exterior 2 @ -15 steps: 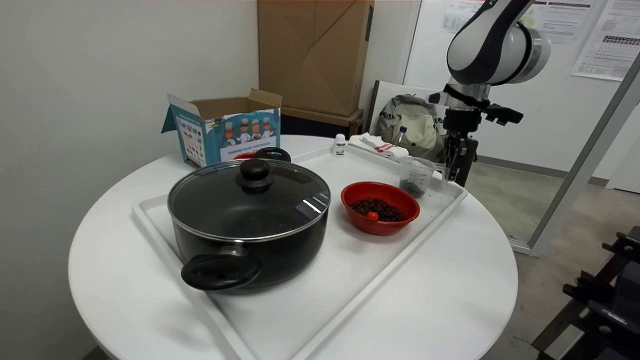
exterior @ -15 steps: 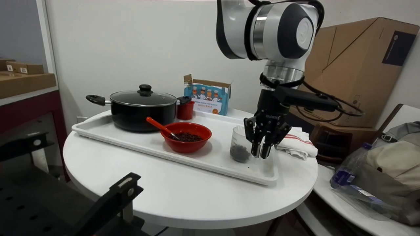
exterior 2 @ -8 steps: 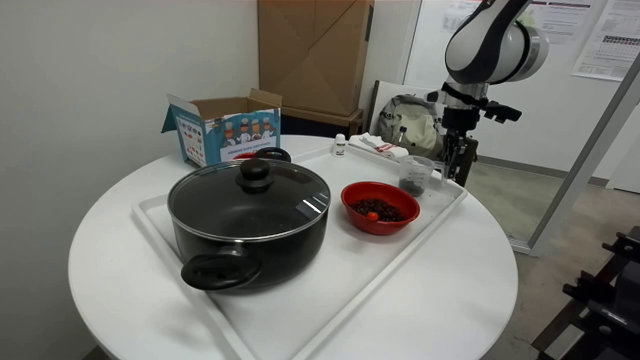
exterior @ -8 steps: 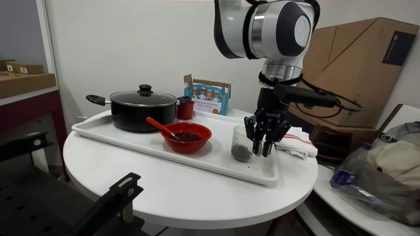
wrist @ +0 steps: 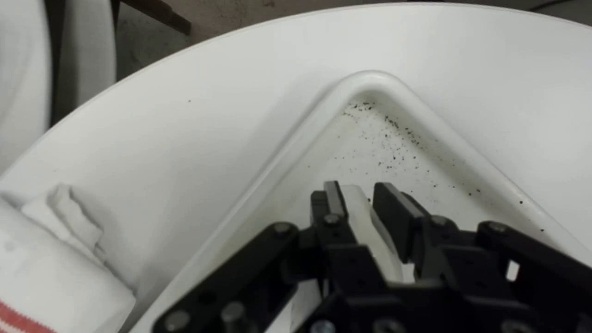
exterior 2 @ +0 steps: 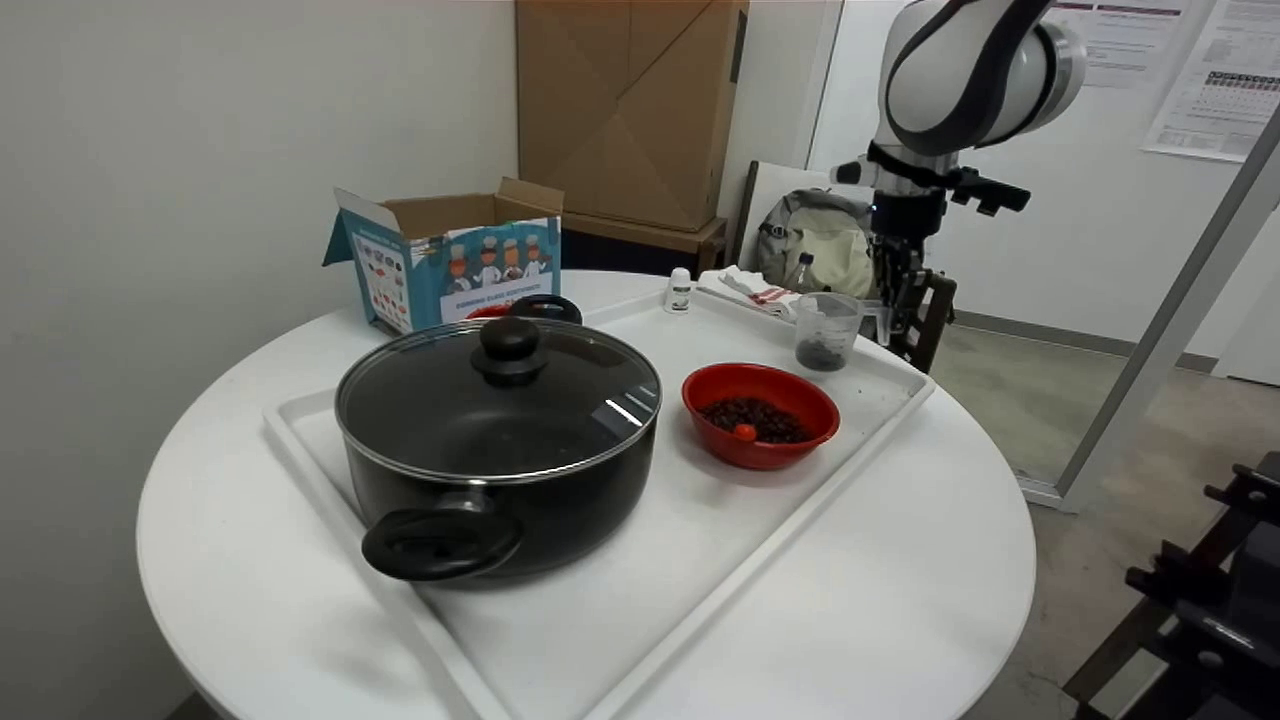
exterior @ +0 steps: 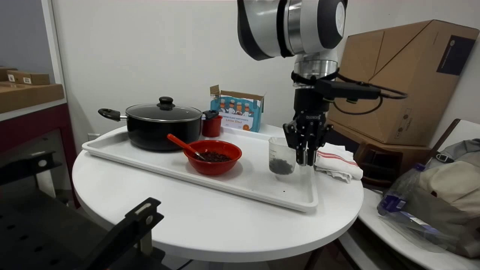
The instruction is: Pour some beans from the jar into the red bowl
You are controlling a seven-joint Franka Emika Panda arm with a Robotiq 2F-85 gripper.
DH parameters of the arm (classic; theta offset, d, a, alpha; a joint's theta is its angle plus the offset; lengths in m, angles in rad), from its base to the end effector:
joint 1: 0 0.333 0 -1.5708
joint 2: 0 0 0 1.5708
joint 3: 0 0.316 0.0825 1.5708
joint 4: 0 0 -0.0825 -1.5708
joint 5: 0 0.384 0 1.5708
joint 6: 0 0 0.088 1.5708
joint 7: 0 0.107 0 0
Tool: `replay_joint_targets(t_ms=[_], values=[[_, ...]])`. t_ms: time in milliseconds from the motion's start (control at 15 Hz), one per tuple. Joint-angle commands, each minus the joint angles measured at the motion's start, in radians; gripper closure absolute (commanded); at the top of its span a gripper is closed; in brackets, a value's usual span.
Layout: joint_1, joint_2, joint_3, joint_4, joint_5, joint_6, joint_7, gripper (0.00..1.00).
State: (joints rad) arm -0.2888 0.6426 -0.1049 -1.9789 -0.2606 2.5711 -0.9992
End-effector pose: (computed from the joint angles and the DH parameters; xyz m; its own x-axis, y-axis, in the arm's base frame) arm 0.5561 -0.2264 0.1344 0.6508 0.7325 -0.1998 0.7522 -0.6578 0.0388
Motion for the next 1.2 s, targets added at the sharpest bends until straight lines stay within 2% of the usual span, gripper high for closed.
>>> replay_joint_targets(t_ms=[0,733,867,1133], values=[[0.074,-0.037,-0.032,-0.005,-0.105,0.024,0.03,0.88],[0.2,-0.121,-0.005,-0.017,-0.354,0.026,-0.076,0.88],[0.232,-0.134,-0.012,-0.018,-0.432,0.01,-0.091,0.88],[0.305,-0.16,-0.026,-0.022,-0.659,-0.024,-0.027,0.88]])
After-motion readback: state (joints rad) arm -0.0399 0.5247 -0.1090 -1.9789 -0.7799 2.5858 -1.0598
